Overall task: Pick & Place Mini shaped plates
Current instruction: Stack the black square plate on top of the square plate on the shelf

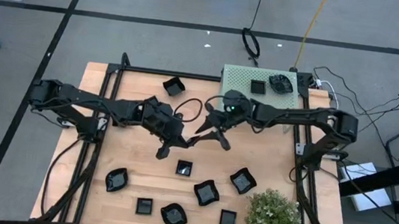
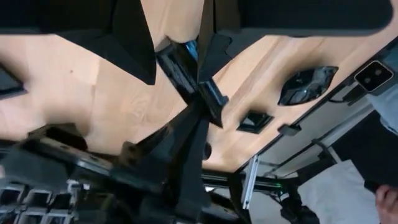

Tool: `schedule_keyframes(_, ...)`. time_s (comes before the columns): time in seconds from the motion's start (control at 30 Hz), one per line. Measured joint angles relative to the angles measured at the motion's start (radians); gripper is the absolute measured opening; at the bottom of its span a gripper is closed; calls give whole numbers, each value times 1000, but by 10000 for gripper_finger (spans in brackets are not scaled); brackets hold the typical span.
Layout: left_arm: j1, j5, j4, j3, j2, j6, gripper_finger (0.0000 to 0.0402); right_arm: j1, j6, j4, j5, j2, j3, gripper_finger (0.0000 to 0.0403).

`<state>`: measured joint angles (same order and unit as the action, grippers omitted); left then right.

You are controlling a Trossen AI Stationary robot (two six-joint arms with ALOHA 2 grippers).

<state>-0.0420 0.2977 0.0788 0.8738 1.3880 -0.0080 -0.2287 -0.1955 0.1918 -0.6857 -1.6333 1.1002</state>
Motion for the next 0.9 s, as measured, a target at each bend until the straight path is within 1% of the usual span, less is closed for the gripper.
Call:
schedule_keyframes(0.13,-1,0,0,0,0,13,13,30,10,25,0,-29,3,105)
schedule_keyframes(0.27,0,1,4,0,0,14,5,48,35,42,0,-47,3,105)
schedule_keyframes(0.37,-1,1,5,0,0,10,10,48,38,44,-1,-45,3,100)
schedule_keyframes(0.47,-1,0,9,0,0,9,16,48,39,43,-3,-46,2,79)
schedule_keyframes(0.63,-1,0,12,0,0,13,5,48,64,41,-16,-46,2,17)
schedule_keyframes(0.67,-1,-1,13,0,0,13,5,48,70,40,-18,-46,2,10)
schedule_keyframes(0.8,-1,-14,11,0,0,-5,23,48,80,40,-17,-46,1,9)
schedule_keyframes(0.9,-1,-35,0,0,0,-54,41,48,82,40,-25,-46,1,3)
